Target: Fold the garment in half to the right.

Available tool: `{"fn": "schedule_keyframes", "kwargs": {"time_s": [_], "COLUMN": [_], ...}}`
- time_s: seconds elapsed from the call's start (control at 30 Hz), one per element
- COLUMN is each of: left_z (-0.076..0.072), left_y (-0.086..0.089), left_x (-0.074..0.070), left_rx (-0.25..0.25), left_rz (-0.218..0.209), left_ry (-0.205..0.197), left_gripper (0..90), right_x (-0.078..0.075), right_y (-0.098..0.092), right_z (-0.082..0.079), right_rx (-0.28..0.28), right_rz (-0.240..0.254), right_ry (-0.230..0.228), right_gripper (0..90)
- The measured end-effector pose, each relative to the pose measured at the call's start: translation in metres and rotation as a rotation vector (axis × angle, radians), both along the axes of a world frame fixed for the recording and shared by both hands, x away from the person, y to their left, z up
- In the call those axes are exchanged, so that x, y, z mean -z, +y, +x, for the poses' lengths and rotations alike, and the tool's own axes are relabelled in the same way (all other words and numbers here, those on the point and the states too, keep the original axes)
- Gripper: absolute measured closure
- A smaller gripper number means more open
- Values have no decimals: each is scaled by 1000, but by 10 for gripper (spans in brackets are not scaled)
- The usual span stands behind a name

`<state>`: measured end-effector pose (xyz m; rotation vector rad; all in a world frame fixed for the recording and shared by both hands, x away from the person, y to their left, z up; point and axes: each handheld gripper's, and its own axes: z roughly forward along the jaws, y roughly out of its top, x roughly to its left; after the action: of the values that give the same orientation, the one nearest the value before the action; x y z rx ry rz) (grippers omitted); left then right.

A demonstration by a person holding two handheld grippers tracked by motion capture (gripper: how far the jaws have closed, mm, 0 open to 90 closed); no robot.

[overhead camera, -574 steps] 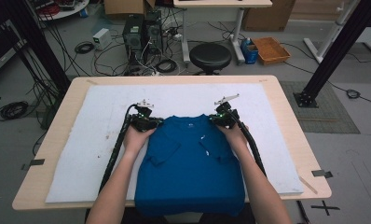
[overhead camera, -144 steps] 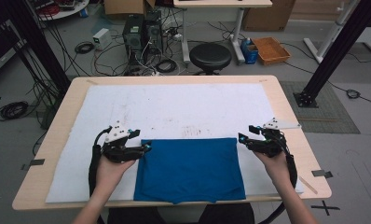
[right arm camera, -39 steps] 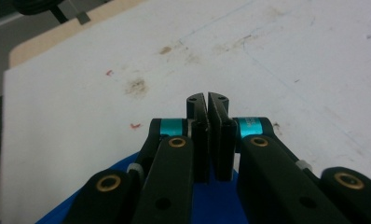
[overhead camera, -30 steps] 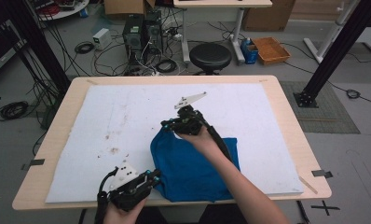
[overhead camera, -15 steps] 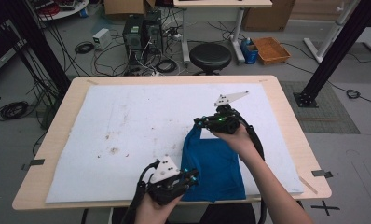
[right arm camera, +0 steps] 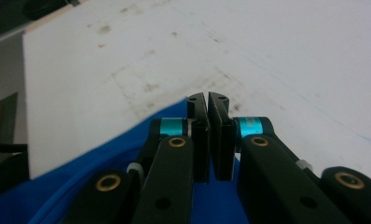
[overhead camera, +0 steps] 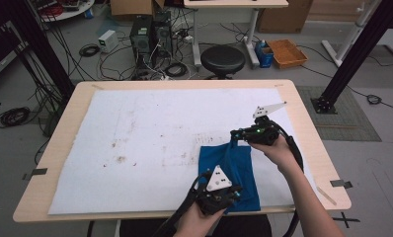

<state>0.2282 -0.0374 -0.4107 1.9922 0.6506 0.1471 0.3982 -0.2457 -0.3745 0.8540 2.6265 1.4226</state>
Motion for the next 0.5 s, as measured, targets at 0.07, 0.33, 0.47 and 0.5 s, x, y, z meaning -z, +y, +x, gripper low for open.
{"fn": "schedule_keyframes", "kwargs": {"time_s": [0.07,0.33,0.47,0.5], "left_z": [3,10,11,10], "left_y": [-7,-30,-35,-34], "left_x": [4,16,18,18], "left_rx": [-5,-5,2,0], "left_rz": [9,19,15,5], "left_ry": [2,-5,15,18], "left_gripper": [852,847,724,695], "right_x": [4,19,25,25], "right_y": [-8,-26,-27,-28], "right_z": [1,8,8,8], "right_rx": [21,80,96,106], "right_rz": [-29,-134,-161,-168], "right_ry": [-6,-30,-24,-33], "right_gripper": [882,882,865,846]}}
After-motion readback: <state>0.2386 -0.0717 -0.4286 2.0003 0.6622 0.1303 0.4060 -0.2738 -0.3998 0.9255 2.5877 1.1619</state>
